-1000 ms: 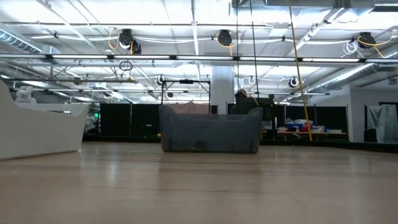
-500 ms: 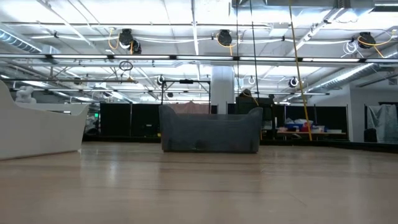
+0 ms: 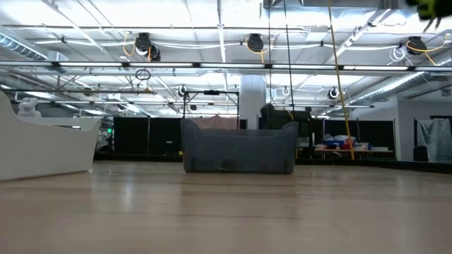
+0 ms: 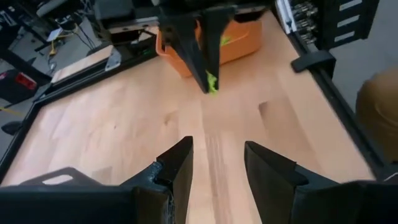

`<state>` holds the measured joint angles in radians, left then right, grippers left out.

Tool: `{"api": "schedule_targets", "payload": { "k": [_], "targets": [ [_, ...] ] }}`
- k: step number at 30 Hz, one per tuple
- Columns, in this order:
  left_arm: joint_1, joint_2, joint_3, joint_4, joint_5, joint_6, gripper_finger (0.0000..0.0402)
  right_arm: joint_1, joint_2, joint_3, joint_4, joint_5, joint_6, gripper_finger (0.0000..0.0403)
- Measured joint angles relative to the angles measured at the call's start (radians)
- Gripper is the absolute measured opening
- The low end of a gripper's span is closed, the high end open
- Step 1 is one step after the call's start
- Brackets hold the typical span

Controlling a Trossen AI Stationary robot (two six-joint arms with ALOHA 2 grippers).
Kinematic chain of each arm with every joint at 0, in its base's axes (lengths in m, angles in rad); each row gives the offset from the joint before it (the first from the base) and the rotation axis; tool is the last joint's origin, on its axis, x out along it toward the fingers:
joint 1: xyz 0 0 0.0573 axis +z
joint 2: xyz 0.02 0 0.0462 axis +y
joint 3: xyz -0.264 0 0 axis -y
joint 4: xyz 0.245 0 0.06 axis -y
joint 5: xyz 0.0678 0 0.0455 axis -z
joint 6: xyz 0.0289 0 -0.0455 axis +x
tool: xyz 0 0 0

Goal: Sort Halloween decoration
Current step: Put the green spider toy into the orange bin

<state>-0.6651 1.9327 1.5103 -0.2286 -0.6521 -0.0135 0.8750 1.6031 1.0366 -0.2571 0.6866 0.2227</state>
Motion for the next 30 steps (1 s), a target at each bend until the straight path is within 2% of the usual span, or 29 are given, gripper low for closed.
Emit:
{"api": "schedule_targets", "payload": {
  "k": [10, 16, 23, 28, 30],
  "targets": [
    [0.088, -0.077, -0.231, 0.235, 0.021, 0.015, 0.0150, -0.090, -0.312, -0.350, 0.343, -0.063, -0.162, 0.0000],
    [0.156, -0.132, -0.371, 0.389, 0.023, 0.049, 0.0150, -0.167, -0.424, -0.517, 0.677, -0.063, -0.231, 0.0000],
    [0.232, -0.253, -0.516, 0.507, 0.080, 0.080, 0.0150, -0.237, -0.488, -0.546, 0.766, -0.072, -0.273, 0.0000],
    [0.263, -0.359, -0.637, 0.653, 0.106, 0.079, 0.0150, -0.273, -0.530, -0.546, 0.774, -0.188, -0.299, 0.0000],
    [0.268, -0.384, -0.669, 0.708, 0.106, 0.060, 0.0150, -0.279, -0.540, -0.546, 0.768, -0.196, -0.320, 0.0000]
  ]
}}
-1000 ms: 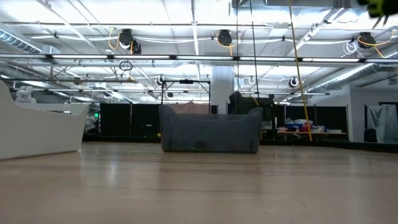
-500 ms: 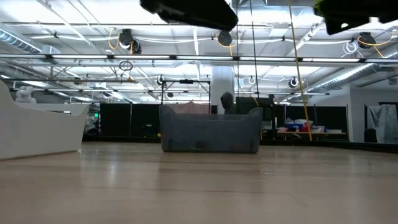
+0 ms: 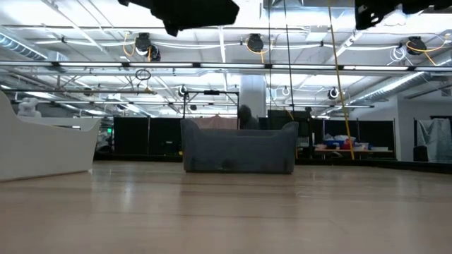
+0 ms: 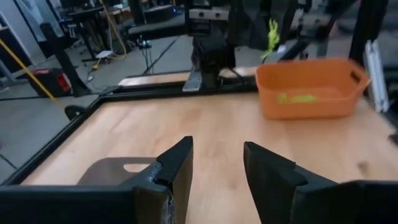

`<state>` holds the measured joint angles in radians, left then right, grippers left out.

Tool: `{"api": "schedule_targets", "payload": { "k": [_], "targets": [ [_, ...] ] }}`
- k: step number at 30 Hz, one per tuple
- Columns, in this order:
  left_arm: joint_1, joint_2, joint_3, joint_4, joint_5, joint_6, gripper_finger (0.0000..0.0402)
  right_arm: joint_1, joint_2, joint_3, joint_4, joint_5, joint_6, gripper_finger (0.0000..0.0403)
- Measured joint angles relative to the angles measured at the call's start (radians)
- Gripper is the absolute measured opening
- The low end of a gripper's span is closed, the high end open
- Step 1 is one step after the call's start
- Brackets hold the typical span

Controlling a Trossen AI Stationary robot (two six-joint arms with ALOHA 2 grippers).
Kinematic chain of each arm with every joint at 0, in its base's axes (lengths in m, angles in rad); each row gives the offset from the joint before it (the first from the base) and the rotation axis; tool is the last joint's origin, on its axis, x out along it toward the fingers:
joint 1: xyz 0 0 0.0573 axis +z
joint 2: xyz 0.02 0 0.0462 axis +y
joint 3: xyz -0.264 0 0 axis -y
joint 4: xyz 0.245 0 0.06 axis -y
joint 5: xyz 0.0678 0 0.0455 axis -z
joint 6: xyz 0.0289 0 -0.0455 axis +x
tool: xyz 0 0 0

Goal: Sort Halloween decoration
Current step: Put the green spider toy into the orange bin

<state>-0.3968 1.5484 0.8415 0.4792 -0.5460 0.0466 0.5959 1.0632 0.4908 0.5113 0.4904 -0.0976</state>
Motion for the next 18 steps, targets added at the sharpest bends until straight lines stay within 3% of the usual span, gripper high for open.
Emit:
{"api": "schedule_targets", "payload": {
  "k": [18],
  "targets": [
    [0.001, -0.016, -0.011, -0.009, -0.001, -0.066, 0.0150, -0.001, -0.025, 0.000, -0.020, 0.005, -0.299, 0.0008]
  ]
}}
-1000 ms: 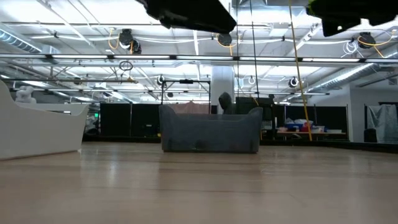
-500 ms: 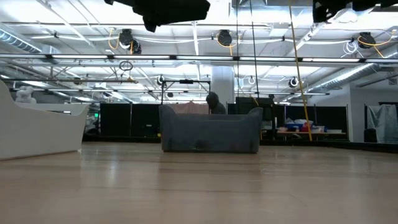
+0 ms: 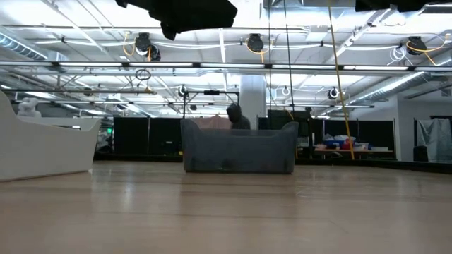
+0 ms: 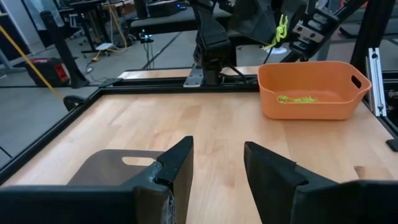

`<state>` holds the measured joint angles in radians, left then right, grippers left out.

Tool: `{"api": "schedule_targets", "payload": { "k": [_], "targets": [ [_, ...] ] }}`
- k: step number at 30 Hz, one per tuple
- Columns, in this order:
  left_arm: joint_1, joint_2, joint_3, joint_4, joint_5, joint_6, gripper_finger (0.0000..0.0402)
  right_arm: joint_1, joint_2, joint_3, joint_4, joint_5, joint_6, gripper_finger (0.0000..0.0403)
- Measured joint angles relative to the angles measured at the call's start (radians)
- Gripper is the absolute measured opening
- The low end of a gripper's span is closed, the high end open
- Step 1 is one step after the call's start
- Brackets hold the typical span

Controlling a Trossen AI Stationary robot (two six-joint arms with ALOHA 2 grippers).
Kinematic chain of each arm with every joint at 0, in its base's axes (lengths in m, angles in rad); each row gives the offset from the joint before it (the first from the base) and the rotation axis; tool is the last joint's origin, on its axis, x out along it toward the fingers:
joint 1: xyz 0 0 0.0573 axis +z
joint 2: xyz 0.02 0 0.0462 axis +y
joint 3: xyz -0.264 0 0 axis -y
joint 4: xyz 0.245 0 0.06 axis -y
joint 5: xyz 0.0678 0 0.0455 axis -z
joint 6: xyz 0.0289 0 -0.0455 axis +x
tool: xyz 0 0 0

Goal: Sort Halloween decoration
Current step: Put the green spider toy into the orange bin

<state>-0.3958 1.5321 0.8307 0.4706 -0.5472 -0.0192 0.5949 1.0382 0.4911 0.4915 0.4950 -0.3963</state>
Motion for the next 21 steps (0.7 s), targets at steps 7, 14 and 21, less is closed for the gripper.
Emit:
{"api": "schedule_targets", "payload": {
  "k": [7, 14, 21],
  "targets": [
    [-0.004, 0.000, 0.000, -0.004, -0.002, -0.001, 0.0150, 0.000, 0.000, 0.000, -0.032, 0.001, -0.157, 0.0008],
    [-0.006, 0.000, 0.000, -0.003, -0.002, -0.002, 0.0150, 0.000, 0.000, 0.001, -0.033, 0.002, -0.260, 0.0008],
    [-0.006, 0.000, 0.000, -0.003, -0.002, -0.027, 0.0150, 0.000, 0.000, 0.001, -0.052, 0.002, -0.305, 0.0009]
  ]
}}
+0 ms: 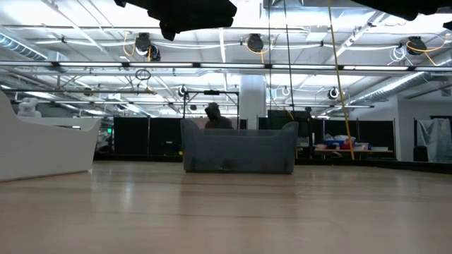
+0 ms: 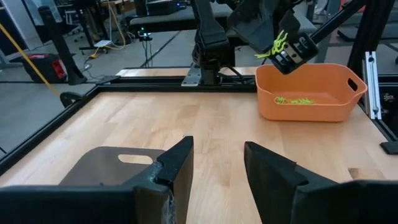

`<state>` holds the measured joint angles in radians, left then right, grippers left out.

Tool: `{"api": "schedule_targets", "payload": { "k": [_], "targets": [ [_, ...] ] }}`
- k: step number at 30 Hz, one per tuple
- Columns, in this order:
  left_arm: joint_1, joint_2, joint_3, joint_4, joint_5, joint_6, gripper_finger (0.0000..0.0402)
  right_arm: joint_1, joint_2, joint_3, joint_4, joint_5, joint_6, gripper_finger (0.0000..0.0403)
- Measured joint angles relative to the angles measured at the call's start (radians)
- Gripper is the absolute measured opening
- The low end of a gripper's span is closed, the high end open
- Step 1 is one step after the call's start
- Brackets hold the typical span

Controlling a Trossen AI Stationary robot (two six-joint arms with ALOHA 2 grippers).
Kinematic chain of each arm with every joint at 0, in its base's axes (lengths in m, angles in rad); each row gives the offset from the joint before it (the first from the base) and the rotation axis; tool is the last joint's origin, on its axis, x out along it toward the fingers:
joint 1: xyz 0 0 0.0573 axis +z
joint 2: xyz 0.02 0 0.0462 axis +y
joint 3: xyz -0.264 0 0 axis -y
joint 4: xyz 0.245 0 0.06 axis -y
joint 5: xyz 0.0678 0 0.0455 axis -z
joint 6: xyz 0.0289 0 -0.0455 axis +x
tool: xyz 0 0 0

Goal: Sort Halloween decoration
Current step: Put the green spider toy into the orange bin

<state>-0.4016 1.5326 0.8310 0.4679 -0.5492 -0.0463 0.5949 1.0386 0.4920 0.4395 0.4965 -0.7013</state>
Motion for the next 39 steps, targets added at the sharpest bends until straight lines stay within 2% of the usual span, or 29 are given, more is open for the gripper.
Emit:
{"api": "schedule_targets", "payload": {
  "k": [6, 23, 32, 39],
  "targets": [
    [0.000, 0.000, 0.000, 0.000, 0.000, -0.002, 0.0150, 0.000, 0.000, 0.000, -0.010, 0.000, 0.030, 0.0009],
    [0.000, 0.001, 0.001, 0.000, 0.000, -0.003, 0.0150, 0.000, 0.000, 0.000, -0.003, 0.000, 0.287, 0.0009],
    [0.000, 0.001, 0.001, 0.000, 0.000, -0.003, 0.0150, 0.000, 0.000, 0.000, 0.005, 0.000, 0.609, 0.0009],
    [0.000, 0.001, 0.001, 0.002, 0.000, -0.009, 0.0150, 0.000, 0.000, 0.000, 0.005, 0.000, 0.776, 0.0009]
  ]
}}
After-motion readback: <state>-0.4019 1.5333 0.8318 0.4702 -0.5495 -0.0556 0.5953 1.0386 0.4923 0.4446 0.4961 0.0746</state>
